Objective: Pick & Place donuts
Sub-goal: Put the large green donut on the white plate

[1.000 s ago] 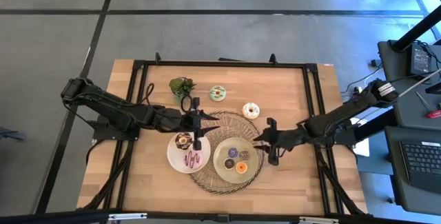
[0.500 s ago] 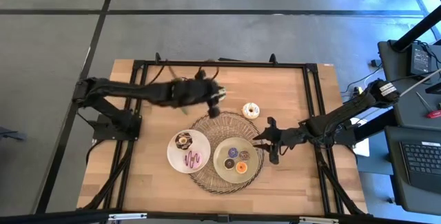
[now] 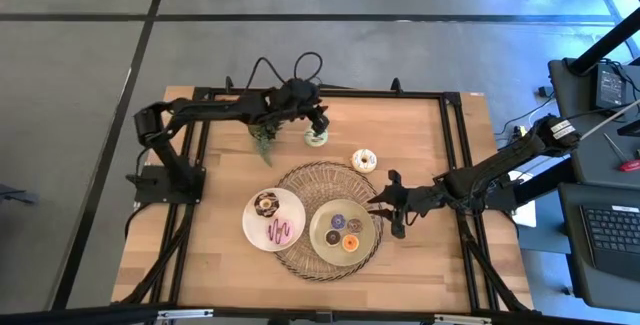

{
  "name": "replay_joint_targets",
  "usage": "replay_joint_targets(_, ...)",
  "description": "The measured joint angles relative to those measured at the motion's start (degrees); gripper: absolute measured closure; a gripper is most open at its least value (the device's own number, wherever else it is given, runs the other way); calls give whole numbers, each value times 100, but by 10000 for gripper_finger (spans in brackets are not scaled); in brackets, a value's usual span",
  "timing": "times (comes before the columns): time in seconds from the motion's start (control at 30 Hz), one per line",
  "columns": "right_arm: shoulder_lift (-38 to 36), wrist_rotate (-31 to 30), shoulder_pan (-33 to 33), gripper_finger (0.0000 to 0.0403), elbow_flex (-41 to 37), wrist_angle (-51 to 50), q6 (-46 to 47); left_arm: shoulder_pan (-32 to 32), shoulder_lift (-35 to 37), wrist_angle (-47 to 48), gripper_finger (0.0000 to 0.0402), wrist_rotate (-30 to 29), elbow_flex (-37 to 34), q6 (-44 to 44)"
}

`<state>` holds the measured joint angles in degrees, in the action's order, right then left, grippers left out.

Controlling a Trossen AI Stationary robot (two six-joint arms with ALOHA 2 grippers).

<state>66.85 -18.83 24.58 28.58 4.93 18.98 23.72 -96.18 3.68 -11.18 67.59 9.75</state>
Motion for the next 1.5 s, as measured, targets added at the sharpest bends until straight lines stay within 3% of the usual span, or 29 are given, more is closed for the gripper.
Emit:
replay_joint_targets(0.17,0,0,0,265,0,-81,0,214,-191,-43,261,332,0,745)
replay_joint_targets(0.53,2,0,-2,265,0,-308,-2,213,-247,381,188,372,2,864)
replay_joint_targets(0.77,2,0,-2,265,0,-328,20,58,-247,411,175,786,2,1081)
replay_joint_targets(1.13,2,0,-2,265,0,-332,20,-152,-247,1602,180,-264,-4,1734)
replay_joint_targets(1.3,2,0,-2,265,0,-330,22,-209,-394,1517,181,-274,-4,1979)
replay_joint_targets(1.5,4,-1,-2,265,2,-309,37,-209,-1071,1385,182,-230,-4,2137)
